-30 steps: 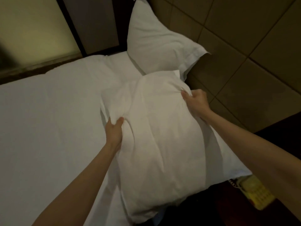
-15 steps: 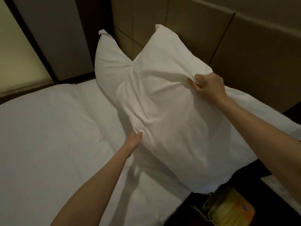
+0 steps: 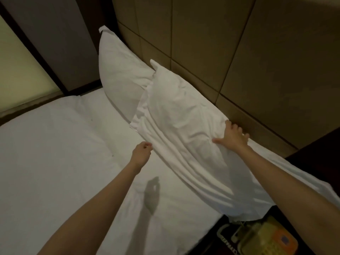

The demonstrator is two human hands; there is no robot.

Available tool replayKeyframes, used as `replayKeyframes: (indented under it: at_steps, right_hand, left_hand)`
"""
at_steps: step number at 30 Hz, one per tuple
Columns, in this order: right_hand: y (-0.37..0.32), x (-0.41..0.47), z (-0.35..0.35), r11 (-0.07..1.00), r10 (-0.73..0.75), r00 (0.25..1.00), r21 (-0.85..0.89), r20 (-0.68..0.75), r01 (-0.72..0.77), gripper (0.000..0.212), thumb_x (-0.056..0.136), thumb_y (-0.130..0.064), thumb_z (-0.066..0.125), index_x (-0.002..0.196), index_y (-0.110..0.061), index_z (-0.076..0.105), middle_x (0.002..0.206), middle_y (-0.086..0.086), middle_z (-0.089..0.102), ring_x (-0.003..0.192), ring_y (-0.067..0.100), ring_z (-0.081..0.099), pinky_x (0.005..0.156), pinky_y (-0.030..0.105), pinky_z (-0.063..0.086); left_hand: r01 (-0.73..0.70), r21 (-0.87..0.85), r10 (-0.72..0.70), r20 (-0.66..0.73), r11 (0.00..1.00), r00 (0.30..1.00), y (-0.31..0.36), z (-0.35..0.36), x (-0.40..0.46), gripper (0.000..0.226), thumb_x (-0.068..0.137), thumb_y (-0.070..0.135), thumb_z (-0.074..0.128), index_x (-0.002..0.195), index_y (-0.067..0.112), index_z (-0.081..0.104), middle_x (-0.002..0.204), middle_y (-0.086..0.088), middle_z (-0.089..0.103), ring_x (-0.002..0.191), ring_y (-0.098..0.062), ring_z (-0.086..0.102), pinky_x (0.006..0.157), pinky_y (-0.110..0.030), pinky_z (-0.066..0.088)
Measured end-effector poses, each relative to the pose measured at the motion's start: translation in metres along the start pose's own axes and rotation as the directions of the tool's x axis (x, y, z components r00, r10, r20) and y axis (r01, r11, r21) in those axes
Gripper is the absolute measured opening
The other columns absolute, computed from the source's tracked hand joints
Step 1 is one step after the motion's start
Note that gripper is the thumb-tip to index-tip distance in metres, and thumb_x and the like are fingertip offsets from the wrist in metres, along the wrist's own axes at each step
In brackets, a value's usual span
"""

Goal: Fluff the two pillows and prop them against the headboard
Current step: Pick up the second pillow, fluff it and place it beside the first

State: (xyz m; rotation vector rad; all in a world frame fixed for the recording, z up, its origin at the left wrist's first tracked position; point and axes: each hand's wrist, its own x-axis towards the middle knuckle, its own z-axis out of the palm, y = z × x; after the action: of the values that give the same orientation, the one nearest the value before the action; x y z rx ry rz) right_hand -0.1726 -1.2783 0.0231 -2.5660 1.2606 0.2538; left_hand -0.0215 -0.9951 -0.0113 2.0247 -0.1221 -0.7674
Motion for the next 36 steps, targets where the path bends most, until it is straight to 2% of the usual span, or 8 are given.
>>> replayKeyframes:
  at_steps: [4, 8, 15, 18, 20, 25, 32, 36]
  right_hand:
    - [0.009, 0.005, 0.008, 0.993, -0.026, 0.999, 0.118, 0.025, 0.023, 0.086, 0.071, -0.053, 0.073, 0.131, -0.004, 0.037, 0.126, 0.017, 0.055, 0.115, 0.036, 0.052, 0.091, 0.045, 0.038]
    - [0.011, 0.001, -0.002, 0.906, -0.173, 0.984, 0.387, -0.028, 0.17, 0.034, 0.08, -0.026, 0.071, 0.104, -0.004, 0.06, 0.103, 0.014, 0.066, 0.092, 0.032, 0.063, 0.077, 0.043, 0.053]
    - [0.014, -0.016, -0.05, 0.845, -0.354, 0.926, 0.379, -0.133, 0.378, 0.008, 0.08, -0.016, 0.063, 0.072, -0.014, 0.066, 0.067, 0.0, 0.062, 0.063, 0.017, 0.058, 0.051, 0.029, 0.038]
    - [0.01, -0.022, -0.062, 0.821, -0.42, 0.896, 0.361, -0.142, 0.442, 0.014, 0.084, -0.018, 0.062, 0.07, -0.018, 0.064, 0.065, -0.003, 0.061, 0.062, 0.016, 0.057, 0.052, 0.03, 0.037]
    - [0.005, -0.024, -0.069, 0.806, -0.453, 0.876, 0.346, -0.162, 0.481, 0.019, 0.085, -0.02, 0.062, 0.066, -0.022, 0.06, 0.062, -0.005, 0.059, 0.061, 0.015, 0.057, 0.052, 0.031, 0.038]
    - [-0.003, -0.022, -0.081, 0.842, -0.453, 0.863, 0.21, -0.223, 0.497, 0.036, 0.086, -0.025, 0.059, 0.059, -0.022, 0.037, 0.06, -0.003, 0.05, 0.061, 0.02, 0.052, 0.054, 0.035, 0.036]
    - [0.008, -0.01, -0.094, 0.887, -0.188, 0.865, 0.298, -0.465, 0.353, 0.026, 0.087, -0.028, 0.059, 0.072, -0.018, 0.039, 0.063, 0.002, 0.05, 0.061, 0.027, 0.05, 0.053, 0.036, 0.036]
    - [0.021, -0.012, -0.083, 0.923, -0.202, 0.879, 0.217, -0.433, 0.319, 0.005, 0.088, -0.011, 0.056, 0.086, -0.014, 0.051, 0.086, 0.003, 0.055, 0.077, 0.027, 0.054, 0.062, 0.039, 0.046]
  left_hand:
    - [-0.125, 0.227, 0.124, 0.019, 0.966, 0.992, 0.011, 0.006, 0.002, 0.036, 0.094, 0.017, 0.042, 0.126, 0.009, 0.057, 0.129, -0.011, 0.059, 0.115, -0.025, 0.055, 0.087, -0.029, 0.039]
    - [-0.288, 0.476, 0.285, 0.081, 0.831, 0.955, 0.045, 0.011, 0.017, 0.037, 0.094, 0.017, 0.043, 0.128, 0.007, 0.055, 0.133, -0.015, 0.055, 0.12, -0.03, 0.053, 0.099, -0.037, 0.042]
    - [-0.52, 0.829, 0.6, 0.313, 0.205, 0.736, 0.146, 0.027, 0.055, 0.056, 0.095, 0.026, 0.044, 0.147, 0.026, 0.023, 0.132, -0.017, 0.047, 0.097, -0.033, 0.058, 0.079, -0.041, 0.049]
    - [-0.595, 0.801, 0.57, 0.52, -0.068, 0.636, 0.182, 0.043, 0.066, 0.069, 0.097, 0.029, 0.044, 0.148, 0.044, 0.001, 0.117, -0.016, 0.052, 0.067, -0.022, 0.054, 0.057, -0.029, 0.046]
    - [-0.589, 0.794, 0.473, 0.582, -0.154, 0.661, 0.197, 0.052, 0.07, 0.063, 0.097, 0.037, 0.044, 0.148, 0.043, 0.007, 0.115, -0.015, 0.055, 0.075, -0.025, 0.059, 0.06, -0.029, 0.043]
    - [-0.537, 0.842, 0.455, 0.497, -0.047, 0.739, 0.213, 0.062, 0.082, 0.031, 0.098, 0.031, 0.038, 0.124, 0.018, 0.048, 0.116, -0.018, 0.058, 0.097, -0.034, 0.058, 0.071, -0.036, 0.041]
    - [-0.676, 0.575, 0.7, 0.232, 0.461, 0.675, 0.227, 0.074, 0.089, 0.016, 0.094, 0.015, 0.039, 0.103, 0.011, 0.05, 0.105, -0.018, 0.062, 0.093, -0.036, 0.059, 0.072, -0.037, 0.044]
    - [-0.6, 0.503, 0.458, 0.388, 0.622, 0.8, 0.203, 0.07, 0.095, 0.062, 0.092, 0.006, 0.047, 0.148, 0.02, 0.024, 0.131, -0.022, 0.054, 0.115, -0.04, 0.053, 0.092, -0.04, 0.043]
